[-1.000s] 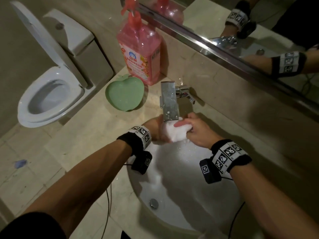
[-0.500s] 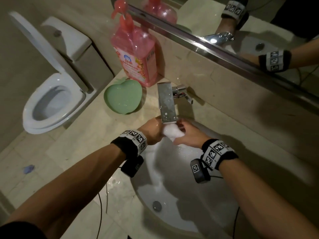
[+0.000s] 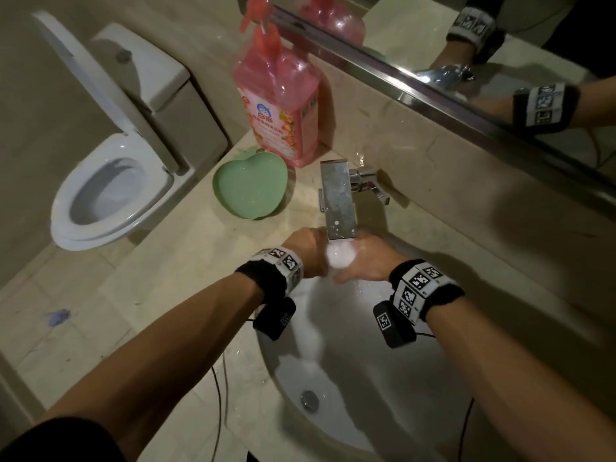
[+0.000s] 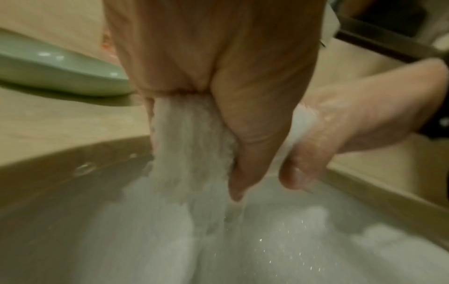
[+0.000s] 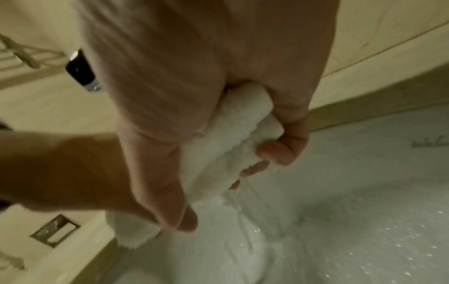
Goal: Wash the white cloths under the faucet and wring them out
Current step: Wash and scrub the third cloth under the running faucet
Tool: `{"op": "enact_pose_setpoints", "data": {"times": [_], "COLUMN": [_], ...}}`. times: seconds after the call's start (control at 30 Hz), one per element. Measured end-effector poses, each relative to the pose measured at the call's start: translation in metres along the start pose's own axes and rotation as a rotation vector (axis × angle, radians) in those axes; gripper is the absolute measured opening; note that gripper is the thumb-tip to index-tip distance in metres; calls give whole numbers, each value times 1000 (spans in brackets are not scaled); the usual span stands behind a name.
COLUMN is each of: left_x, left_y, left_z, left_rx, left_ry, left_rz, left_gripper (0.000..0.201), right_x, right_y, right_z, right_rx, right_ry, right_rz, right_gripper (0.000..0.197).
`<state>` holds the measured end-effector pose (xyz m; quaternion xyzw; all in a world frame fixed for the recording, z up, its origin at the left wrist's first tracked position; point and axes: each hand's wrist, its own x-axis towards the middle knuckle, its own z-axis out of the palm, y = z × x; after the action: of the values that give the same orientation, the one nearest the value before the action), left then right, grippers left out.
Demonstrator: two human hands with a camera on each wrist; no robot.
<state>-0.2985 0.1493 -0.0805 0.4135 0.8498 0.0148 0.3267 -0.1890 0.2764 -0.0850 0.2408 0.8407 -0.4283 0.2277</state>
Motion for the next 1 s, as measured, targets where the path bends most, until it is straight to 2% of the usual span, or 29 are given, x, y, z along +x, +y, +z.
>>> {"op": "enact_pose_setpoints", "data": {"times": [0.07,0.13,0.23,0.3,0.33,0.4,0.43,0.53,0.6,0.7,0.73,0.83,0.9,1.0], "left_x": [6,10,16,18,18,20,20,20,20,12,7,-5,-12,-24], "left_y": [8,13,19,23,26,28,27,25,21,7,1,-8,-12,-20], "left_z": [10,22,33,32,29,26,25,27,24,20,19,11,5,4], "left_rx": [6,-19,42,32,-10,-132,-147,-23,-17,-127,-150,-366,-462,-477], "left_ry": [36,47,47,64,59,83,67,61,47,-98,-99,-21,-7,14], "left_rz": [-13,-49,32,51,49,43,44,79,106,160,183,95,78,-35], "left_gripper": [26,15,39,40,42,63,70,63,59,28,29,49,56,63], "right_x": [-1,0,-3,-5,-5,-2,0,3,2,-1,-1,-1,-3,-12], "right_y": [-1,-2,-3,-3,-2,-4,-5,-3,0,10,13,15,14,8], "right_z": [2,6,7,8,8,10,10,12,13,11,10,12,15,25], "right_rx": [-152,-365,-467,-515,-527,-521,-521,-522,-491,-374,-342,-199,-91,-3], "right_ry": [24,17,95,114,111,80,62,53,144,280,276,204,168,152], "right_rz": [29,-15,-47,-60,-55,7,45,68,9,-59,-48,-30,-46,-38], "right_gripper": [56,32,18,14,11,5,9,17,12,21,32,58,61,50]}}
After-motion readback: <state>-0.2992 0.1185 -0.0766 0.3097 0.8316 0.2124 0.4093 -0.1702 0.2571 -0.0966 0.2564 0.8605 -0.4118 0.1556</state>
